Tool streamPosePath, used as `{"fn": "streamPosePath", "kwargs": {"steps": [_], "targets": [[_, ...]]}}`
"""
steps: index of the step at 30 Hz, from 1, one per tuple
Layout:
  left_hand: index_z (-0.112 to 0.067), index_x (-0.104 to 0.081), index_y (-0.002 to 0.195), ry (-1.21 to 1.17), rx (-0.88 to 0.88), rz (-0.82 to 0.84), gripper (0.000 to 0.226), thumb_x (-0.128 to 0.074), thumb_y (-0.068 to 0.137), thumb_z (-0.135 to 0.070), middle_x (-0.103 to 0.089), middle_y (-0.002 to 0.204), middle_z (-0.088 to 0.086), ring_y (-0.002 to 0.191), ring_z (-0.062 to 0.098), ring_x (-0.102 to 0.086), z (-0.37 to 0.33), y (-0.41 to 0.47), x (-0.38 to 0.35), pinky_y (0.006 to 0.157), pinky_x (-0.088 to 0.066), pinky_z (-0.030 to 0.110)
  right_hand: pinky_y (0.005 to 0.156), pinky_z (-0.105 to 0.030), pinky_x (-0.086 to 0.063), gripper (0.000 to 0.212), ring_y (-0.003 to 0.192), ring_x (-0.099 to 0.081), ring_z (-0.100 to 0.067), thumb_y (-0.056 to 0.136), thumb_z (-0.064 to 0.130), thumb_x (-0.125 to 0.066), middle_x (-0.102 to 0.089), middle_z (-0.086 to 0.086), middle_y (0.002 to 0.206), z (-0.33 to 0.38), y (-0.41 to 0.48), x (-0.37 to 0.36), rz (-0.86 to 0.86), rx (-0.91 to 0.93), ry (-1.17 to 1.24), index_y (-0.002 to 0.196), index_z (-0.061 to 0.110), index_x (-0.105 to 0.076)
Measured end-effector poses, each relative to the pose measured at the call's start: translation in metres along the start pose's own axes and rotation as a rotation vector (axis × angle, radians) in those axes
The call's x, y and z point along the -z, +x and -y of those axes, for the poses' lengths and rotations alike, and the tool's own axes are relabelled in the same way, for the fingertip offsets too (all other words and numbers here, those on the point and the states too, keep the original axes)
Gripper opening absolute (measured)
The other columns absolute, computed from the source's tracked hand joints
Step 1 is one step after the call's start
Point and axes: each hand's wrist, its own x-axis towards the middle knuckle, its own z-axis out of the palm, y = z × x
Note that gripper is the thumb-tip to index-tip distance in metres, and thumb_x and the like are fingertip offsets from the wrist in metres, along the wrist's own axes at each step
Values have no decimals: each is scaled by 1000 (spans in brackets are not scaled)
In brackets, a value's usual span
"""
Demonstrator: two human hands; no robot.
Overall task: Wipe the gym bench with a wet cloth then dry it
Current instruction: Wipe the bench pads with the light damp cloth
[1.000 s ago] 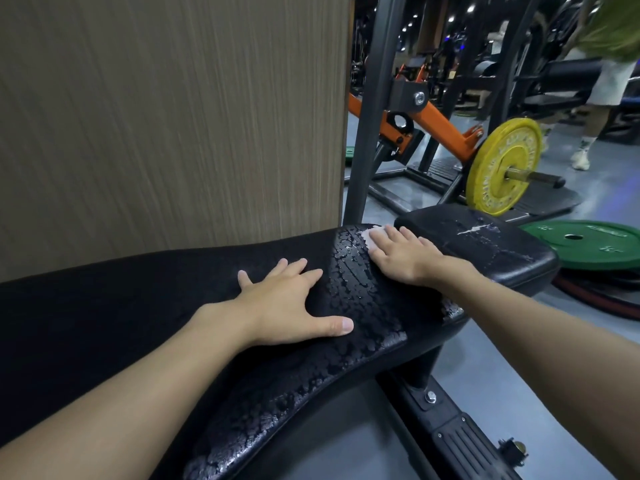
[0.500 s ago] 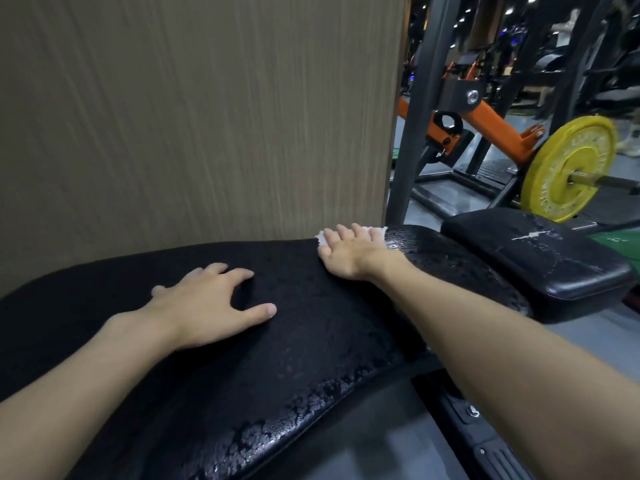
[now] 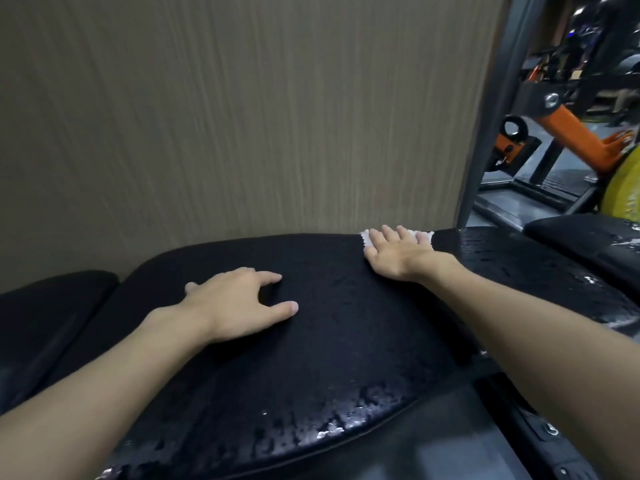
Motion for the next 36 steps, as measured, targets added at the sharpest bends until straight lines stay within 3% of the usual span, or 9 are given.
{"fn": "streamPosePath", "kwargs": {"steps": [3, 13, 21, 26, 31, 36], "targets": [[-42, -43, 141, -36, -65, -58, 67, -46, 83, -75, -42, 146, -19, 134, 10, -41, 37, -6, 4, 106, -32, 47, 119, -48, -3, 58, 152, -3, -25, 101, 43, -11, -13, 4, 164, 35, -3, -4, -10, 35, -5, 156, 27, -13], [-45, -38, 143, -30, -78, -135, 69, -38, 83, -77, -32, 151, -21, 137, 7, -36, 145, -21, 5, 108, -33, 44, 117, -48, -9, 57, 148, -15, -22, 99, 43, -14, -23, 4, 158, 151, 11, -15, -33, 110, -38, 151, 25, -24], [-39, -40, 145, -179, -108, -237, 67, -44, 87, -71, -30, 149, -23, 138, 4, -31, 189, -34, -10, 110, -29, 31, 120, -50, 3, 60, 153, 4, -24, 100, 48, -11, 0, 3, 167, 240, 17, -19, 32, 170, -25, 158, 32, -7], [-30, -42, 145, -187, -141, -241, 69, -45, 88, -68, -30, 152, -18, 140, 5, -30, 195, -34, -13, 110, -32, 32, 121, -48, 3, 60, 153, 4, -22, 101, 48, -14, 1, 3, 167, 288, 14, -21, 53, 266, -35, 158, 33, -6], [-15, -57, 129, -178, -129, -250, 68, -47, 86, -67, -41, 138, -11, 129, 7, -38, 210, -38, -14, 106, -38, 31, 121, -52, 5, 58, 153, 4, -20, 101, 52, -14, 1, 5, 167, 324, 15, -23, 69, 366, -54, 157, 38, -7], [-19, -55, 133, -27, -133, -248, 82, -35, 80, -79, -50, 133, -6, 128, 13, -43, 224, -41, -12, 111, -29, 36, 121, -52, 6, 55, 153, 7, -18, 102, 49, -10, 1, 8, 167, 352, 2, -23, 115, 457, -38, 156, 40, -10]]}}
